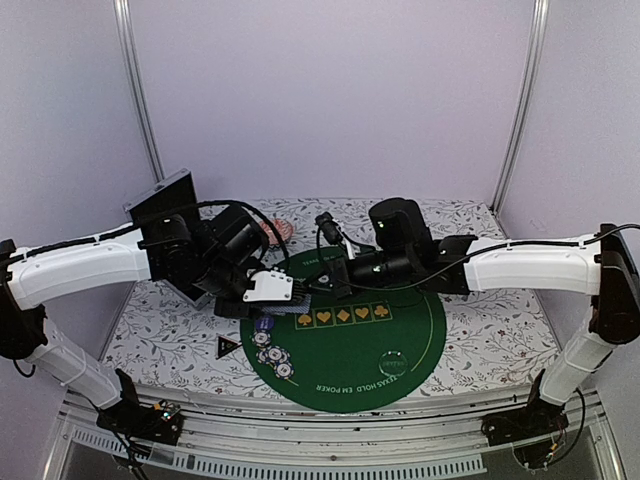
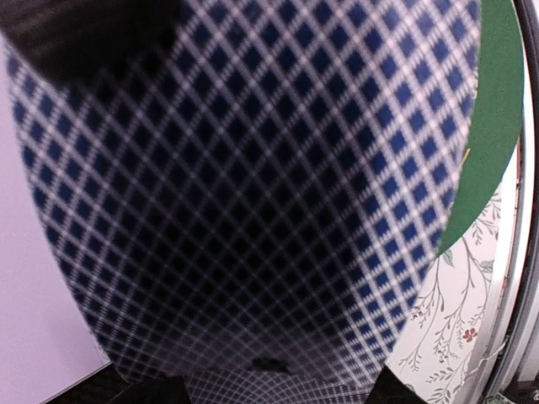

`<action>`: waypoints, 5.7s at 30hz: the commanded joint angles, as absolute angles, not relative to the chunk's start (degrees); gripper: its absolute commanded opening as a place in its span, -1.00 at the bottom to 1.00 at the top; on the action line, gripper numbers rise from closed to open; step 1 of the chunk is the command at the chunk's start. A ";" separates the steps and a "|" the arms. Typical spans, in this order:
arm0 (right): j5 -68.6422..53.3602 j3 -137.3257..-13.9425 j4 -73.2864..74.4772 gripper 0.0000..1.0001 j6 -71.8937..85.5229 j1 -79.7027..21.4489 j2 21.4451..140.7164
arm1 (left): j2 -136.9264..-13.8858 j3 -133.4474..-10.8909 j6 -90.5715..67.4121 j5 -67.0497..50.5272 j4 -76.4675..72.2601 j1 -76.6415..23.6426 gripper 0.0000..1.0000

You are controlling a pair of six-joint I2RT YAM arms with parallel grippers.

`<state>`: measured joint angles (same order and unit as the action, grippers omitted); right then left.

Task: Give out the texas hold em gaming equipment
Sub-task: Pick up the poker card from the face-down deck piles, then distribute the poker card in the big blind area.

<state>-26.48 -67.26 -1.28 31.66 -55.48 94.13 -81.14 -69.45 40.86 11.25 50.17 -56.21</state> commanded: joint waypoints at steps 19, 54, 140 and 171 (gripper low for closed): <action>-23.85 -63.08 -0.24 -0.96 30.18 -52.92 85.26 | -81.08 -69.26 40.17 11.69 49.99 -57.00 0.04; -17.71 -46.79 10.43 -0.95 31.63 -35.68 64.06 | -83.39 -69.01 33.60 11.93 48.01 -57.29 -0.03; -8.08 -91.17 -9.81 0.13 60.59 -43.77 130.60 | -74.34 -52.73 29.53 12.39 25.66 -56.69 -0.01; -31.70 -81.56 1.63 0.98 27.13 -52.08 107.96 | -74.44 -52.91 29.97 12.50 25.49 -56.64 -0.01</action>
<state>-28.58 -80.75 1.04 27.77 -52.31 105.45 -75.33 -53.25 30.11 12.25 27.51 -56.27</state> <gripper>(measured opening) 0.988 0.500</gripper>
